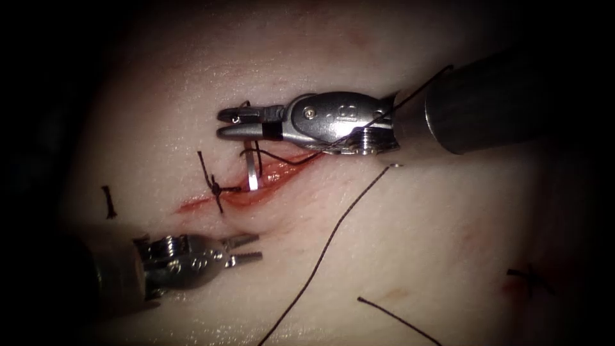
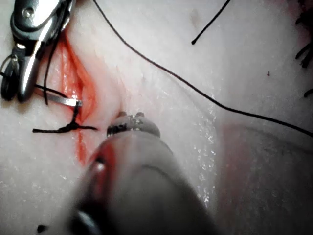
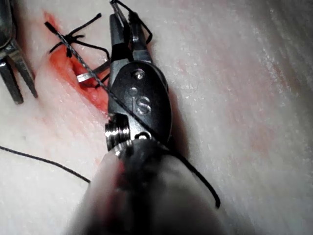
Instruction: Wound Closure
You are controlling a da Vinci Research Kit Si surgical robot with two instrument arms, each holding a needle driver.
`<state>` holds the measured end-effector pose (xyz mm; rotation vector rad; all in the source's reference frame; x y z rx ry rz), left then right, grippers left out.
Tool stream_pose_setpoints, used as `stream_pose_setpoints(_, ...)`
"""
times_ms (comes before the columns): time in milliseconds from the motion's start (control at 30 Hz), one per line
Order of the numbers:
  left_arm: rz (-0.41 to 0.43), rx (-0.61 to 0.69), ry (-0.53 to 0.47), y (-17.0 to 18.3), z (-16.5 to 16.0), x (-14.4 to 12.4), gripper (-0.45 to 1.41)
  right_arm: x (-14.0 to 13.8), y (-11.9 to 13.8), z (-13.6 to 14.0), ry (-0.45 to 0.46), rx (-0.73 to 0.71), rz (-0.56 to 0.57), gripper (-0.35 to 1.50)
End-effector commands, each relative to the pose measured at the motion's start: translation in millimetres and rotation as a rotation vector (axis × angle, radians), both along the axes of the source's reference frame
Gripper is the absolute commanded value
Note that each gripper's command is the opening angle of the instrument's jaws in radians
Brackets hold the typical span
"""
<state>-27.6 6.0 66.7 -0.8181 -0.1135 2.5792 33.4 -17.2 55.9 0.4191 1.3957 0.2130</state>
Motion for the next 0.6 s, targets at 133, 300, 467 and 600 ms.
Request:
stream_pose_setpoints(133,0.007,0.004,-0.002,-0.6,0.9,-0.2,0.25,0.6,-1.1,0.2,0.004,0.099,-0.008,-0.35)
stream_pose_setpoints(300,0.007,0.008,-0.007,-0.4,1.2,0.3,0.25,0.6,-1.1,0.3,-0.011,0.227,-0.006,-0.35)
stream_pose_setpoints(467,0.007,0.008,-0.007,-0.4,1.2,0.3,0.25,0.6,-1.6,0.5,-0.025,0.314,-0.006,-0.35)
stream_pose_setpoints(600,0.007,0.008,-0.007,-0.2,1.4,0.4,0.25,0.5,-2.8,0.7,-0.046,0.453,-0.01,-0.35)
